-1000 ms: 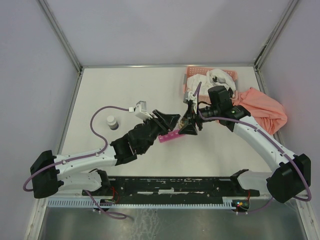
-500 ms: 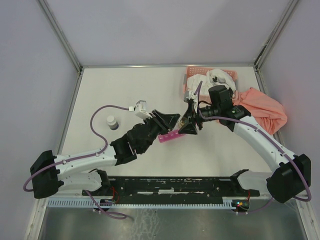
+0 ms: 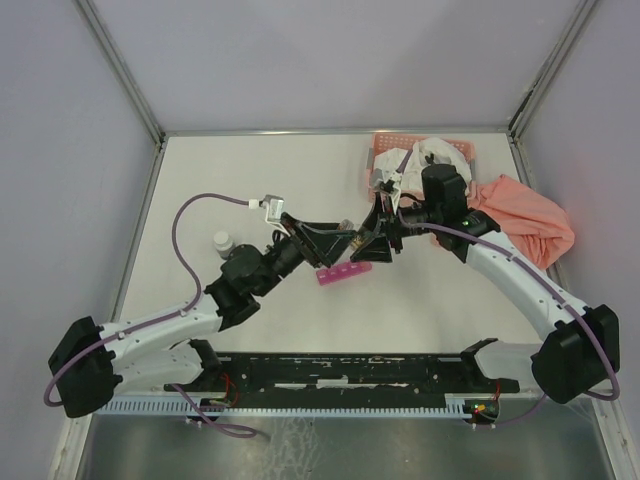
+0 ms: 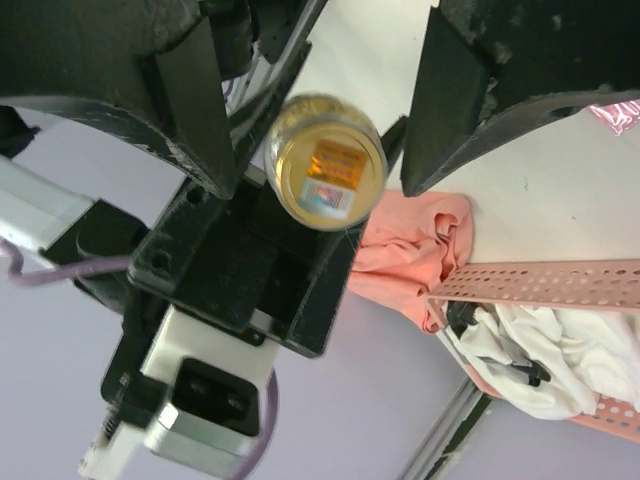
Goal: Sort the pills into containers
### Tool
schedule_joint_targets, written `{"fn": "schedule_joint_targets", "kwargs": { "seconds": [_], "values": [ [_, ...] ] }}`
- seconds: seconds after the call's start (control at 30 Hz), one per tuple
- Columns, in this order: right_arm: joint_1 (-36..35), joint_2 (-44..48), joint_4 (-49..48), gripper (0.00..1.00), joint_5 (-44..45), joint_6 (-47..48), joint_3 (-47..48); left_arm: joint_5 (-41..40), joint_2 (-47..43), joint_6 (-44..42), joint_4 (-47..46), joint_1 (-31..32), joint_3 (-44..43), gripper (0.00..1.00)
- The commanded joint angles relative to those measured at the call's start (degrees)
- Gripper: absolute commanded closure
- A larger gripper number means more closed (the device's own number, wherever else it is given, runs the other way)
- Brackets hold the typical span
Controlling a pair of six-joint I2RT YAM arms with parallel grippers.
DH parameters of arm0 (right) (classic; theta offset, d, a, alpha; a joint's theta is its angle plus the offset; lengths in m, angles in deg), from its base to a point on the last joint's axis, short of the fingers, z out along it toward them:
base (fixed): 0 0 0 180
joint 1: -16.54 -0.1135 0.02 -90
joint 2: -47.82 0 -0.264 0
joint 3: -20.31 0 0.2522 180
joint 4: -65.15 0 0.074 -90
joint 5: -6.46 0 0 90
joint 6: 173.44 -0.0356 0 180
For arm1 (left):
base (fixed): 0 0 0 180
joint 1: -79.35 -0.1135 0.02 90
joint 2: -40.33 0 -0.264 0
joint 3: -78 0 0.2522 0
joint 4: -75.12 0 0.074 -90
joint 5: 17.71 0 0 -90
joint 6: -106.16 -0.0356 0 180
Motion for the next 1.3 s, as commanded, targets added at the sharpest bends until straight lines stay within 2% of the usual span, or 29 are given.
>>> {"fn": "schedule_joint_targets", "kwargs": {
  "seconds": [0.0, 0.07, 0.13, 0.27, 0.47, 0.7, 0.87, 1.1, 1.27],
  "values": [
    [1.23, 0.38, 0.34, 0.98, -1.34, -1.16, 0.9, -1.88, -5.22, -2.43, -1.12, 0.49, 1.58, 0.14],
    [1.19, 0.73, 2.43, 0.98, -0.53, 1.13, 1.4, -7.22, -8.04, -0.92, 1.16, 0.47, 2.98, 0.04],
    [1.23, 1.03, 3.78, 0.98, 0.3, 2.96, 1.56, -10.46, -10.85, 0.21, 2.46, 0.41, 4.55, 0.0],
    [1.23, 1.37, 5.54, 0.98, 1.29, 5.16, 1.9, -12.08, -11.8, 2.8, 5.26, 0.43, 4.33, 0.01],
    [1.23, 1.32, 6.61, 0.98, 2.18, 6.77, 2.07, -11.79, -7.87, 6.38, 9.16, 1.05, -0.21, 0.01],
    [1.24, 1.01, 7.41, 0.97, 2.75, 7.7, 2.22, -17.69, -2.56, 8.69, 11.83, 5.2, -4.83, 0.01],
    [1.22, 1.0, 7.75, 0.97, 3.24, 8.12, 2.22, -19.39, 0.63, 10.22, 12.54, 6.52, -6.97, 0.1],
    [1.2, 1.11, 7.91, 0.96, 3.67, 8.34, 2.3, -19.7, 2.95, 10.97, 12.68, 7.41, -8.49, 0.32],
    [1.23, 1.19, 8.0, 0.96, 3.75, 8.37, 2.33, -18.74, 3.48, 10.83, 12.72, 7.51, -8.69, 0.43]
  ]
}}
